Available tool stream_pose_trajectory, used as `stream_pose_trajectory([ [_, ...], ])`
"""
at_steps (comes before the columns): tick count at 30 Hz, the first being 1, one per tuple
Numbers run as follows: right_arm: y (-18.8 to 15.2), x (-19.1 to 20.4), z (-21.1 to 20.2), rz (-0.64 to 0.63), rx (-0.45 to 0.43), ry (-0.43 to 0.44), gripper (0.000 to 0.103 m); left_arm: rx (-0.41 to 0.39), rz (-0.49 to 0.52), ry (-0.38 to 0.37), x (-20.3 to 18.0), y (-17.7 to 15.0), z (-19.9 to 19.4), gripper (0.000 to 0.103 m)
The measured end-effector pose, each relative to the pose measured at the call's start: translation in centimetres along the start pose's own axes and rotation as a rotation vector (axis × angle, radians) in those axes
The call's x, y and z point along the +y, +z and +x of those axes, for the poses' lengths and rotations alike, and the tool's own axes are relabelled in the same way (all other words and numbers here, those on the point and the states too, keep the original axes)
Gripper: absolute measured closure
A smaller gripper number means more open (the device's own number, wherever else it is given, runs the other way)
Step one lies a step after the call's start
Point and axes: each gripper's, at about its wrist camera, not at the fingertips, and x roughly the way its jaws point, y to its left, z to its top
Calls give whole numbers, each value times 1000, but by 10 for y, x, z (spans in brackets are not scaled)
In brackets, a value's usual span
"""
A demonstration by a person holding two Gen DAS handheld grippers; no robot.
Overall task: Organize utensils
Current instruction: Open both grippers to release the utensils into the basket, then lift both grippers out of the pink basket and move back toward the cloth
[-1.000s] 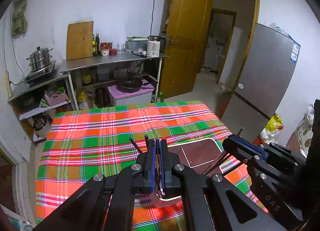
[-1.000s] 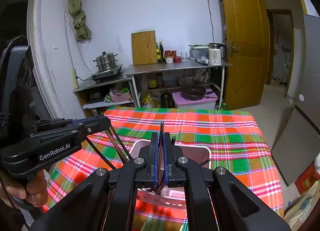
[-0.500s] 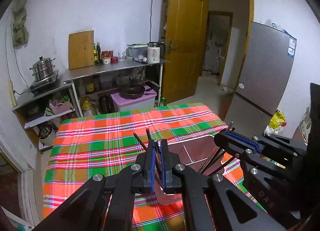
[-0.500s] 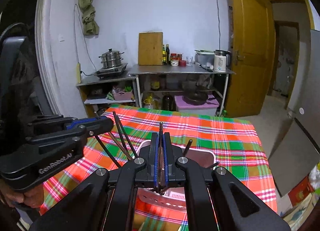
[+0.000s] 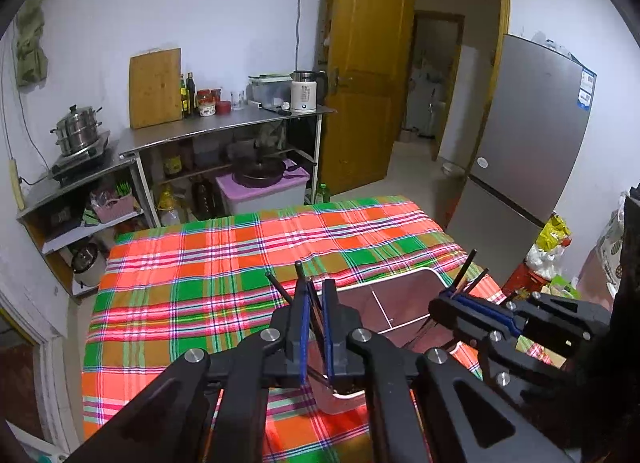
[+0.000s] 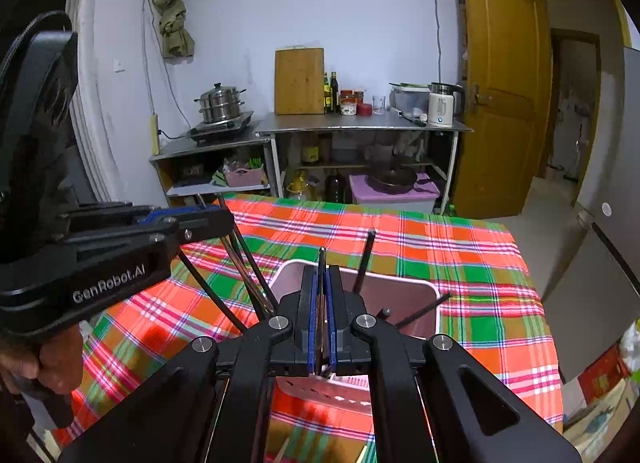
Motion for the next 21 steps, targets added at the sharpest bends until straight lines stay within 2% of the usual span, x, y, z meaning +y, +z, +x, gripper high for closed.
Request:
stream_pose_trajectory([
  [4,-4,-1,5,5,18,2,99,11,27,38,-3,2,6,97],
  [12,-5,-5,6,21,36,1,99,20,-9,31,5,-1,8,97],
  [21,2,-7,-16,20,-16,23,93,-62,-22,11,4,-1,-27,95],
])
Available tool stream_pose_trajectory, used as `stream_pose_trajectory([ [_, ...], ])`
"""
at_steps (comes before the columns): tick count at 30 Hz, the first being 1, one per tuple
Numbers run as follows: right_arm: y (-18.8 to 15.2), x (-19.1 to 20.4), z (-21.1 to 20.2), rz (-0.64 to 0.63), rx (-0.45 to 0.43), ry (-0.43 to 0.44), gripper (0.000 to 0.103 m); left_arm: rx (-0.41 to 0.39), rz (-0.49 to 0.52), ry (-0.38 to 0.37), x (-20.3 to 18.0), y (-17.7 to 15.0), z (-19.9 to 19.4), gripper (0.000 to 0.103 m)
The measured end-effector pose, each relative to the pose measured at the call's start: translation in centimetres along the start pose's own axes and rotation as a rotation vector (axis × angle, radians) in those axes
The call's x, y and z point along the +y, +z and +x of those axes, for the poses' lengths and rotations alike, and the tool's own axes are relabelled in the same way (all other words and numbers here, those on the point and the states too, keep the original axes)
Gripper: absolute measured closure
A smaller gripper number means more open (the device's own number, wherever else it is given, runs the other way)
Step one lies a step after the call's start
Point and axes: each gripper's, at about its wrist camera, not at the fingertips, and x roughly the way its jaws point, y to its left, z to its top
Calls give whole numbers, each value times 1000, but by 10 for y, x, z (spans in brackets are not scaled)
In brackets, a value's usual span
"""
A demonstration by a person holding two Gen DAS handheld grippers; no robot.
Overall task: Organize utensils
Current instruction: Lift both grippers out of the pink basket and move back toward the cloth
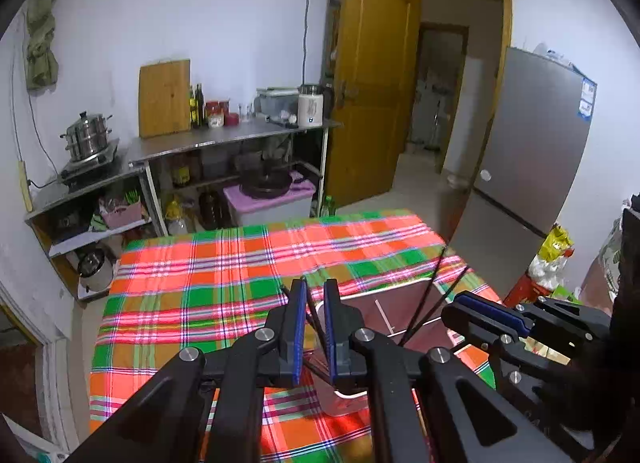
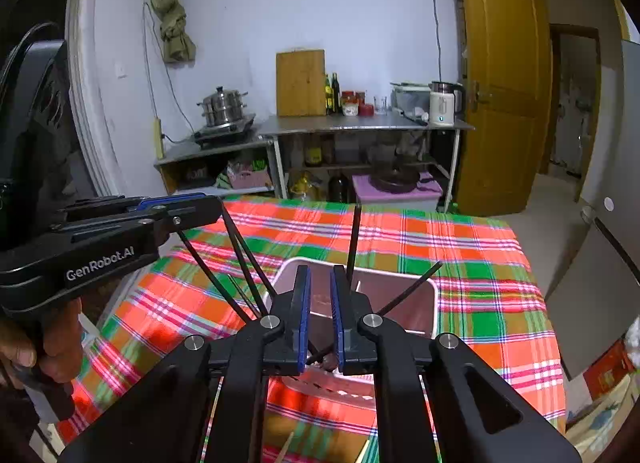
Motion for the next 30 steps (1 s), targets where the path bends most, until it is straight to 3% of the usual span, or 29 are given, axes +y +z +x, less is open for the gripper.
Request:
stream_pose_trajectory([
  [7,-5,-7,-39,30,-60,7,93,-57,-39,-21,0,-12,-39,95],
  [13,-28,-15,-68,64,-72,-2,93,-55,-68,-24,0,-47,-57,95],
  [30,-108,-23,-97,158,18,-10,93,26,-91,-76,-21,-145,-80,95],
])
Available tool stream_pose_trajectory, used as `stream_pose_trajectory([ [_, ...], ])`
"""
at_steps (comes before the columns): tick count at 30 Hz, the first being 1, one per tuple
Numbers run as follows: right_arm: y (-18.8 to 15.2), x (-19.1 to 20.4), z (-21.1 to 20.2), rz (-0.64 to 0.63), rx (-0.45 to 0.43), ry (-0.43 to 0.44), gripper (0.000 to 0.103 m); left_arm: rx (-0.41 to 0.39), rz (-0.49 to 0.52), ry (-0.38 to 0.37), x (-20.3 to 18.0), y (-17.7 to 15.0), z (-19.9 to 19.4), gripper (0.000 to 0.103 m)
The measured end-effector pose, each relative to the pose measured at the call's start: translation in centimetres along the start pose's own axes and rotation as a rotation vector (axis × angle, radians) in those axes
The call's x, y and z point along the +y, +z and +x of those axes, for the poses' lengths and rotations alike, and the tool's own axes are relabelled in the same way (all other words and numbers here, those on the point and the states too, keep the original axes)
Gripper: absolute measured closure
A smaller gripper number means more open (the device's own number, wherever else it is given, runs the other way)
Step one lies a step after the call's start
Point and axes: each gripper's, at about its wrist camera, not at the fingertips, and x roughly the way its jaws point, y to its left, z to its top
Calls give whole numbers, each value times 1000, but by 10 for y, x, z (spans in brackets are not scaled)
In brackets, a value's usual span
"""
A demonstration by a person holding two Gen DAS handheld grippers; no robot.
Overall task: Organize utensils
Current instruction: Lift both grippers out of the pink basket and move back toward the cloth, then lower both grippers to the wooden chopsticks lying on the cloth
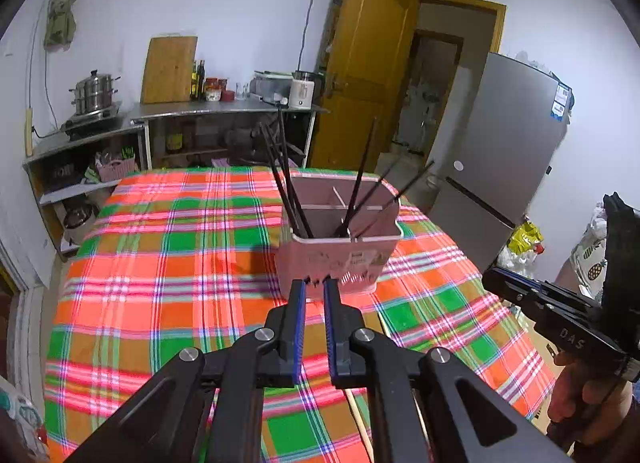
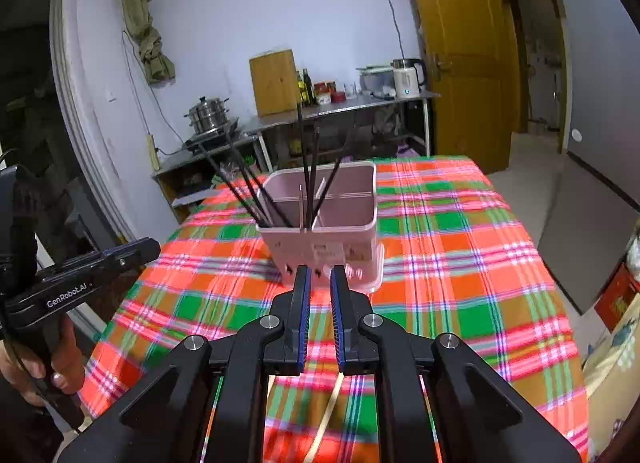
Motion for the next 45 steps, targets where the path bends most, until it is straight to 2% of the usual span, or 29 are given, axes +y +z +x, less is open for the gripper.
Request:
stream_pose_trajectory([
  [17,-30,-5,24,20,95,0,92,127,-11,-19,-3,-31,41,95],
  [23,-42,-6,44,19,150,1,92,196,-22,-31,-6,-45,71,88],
  [32,-57,-16,80,34,230,-14,91,305,-49,-46,-7,-64,123,88],
  [45,-59,-30,128,47,306,-35,91,374,-78,-51,-5,-71,163,88],
])
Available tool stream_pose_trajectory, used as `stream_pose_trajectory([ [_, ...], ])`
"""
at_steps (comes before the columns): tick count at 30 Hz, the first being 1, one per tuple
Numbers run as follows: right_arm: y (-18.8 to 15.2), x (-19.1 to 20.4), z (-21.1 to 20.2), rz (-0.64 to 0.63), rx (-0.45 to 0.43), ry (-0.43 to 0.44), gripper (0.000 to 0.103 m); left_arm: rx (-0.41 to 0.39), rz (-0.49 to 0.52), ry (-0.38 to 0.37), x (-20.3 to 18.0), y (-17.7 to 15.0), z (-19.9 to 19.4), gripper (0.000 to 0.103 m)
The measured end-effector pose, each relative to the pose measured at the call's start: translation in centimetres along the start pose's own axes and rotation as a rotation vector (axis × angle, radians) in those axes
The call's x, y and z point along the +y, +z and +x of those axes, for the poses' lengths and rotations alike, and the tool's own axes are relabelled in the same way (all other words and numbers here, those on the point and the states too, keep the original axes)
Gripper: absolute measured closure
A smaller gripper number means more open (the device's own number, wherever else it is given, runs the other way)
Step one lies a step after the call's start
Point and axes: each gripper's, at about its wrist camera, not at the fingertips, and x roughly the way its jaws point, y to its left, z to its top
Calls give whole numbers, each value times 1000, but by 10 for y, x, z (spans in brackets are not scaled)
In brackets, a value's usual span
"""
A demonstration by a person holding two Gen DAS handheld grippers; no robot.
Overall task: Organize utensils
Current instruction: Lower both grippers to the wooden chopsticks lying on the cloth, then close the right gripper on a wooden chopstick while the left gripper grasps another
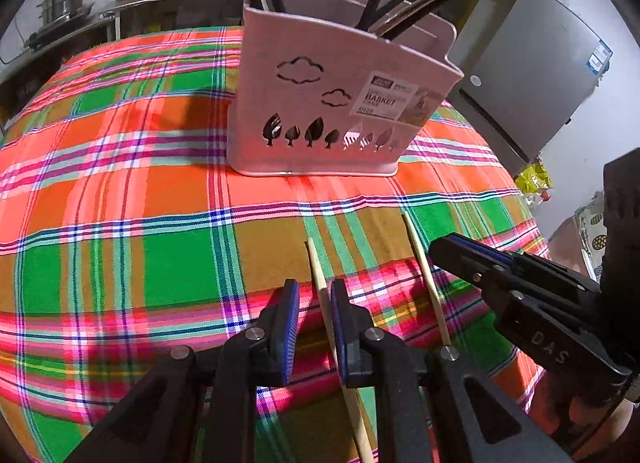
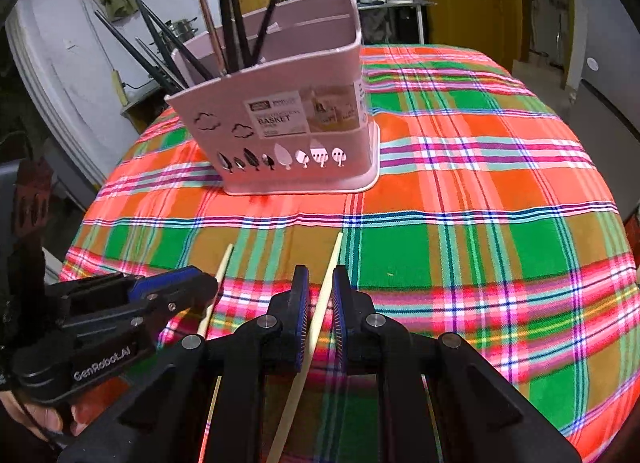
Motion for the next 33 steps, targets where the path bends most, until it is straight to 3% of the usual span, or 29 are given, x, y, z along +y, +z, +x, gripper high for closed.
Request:
stream_pose_trajectory([
  [21,12,1,29,-23,59,-35,91,-2,27,85,-2,9,8,95],
  [26,14,3,32,-37,71,-56,91,13,75,117,-10,11,11,95],
  [33,16,2,32,-37,82,-48,98,36,91,117,-13,17,13,96],
])
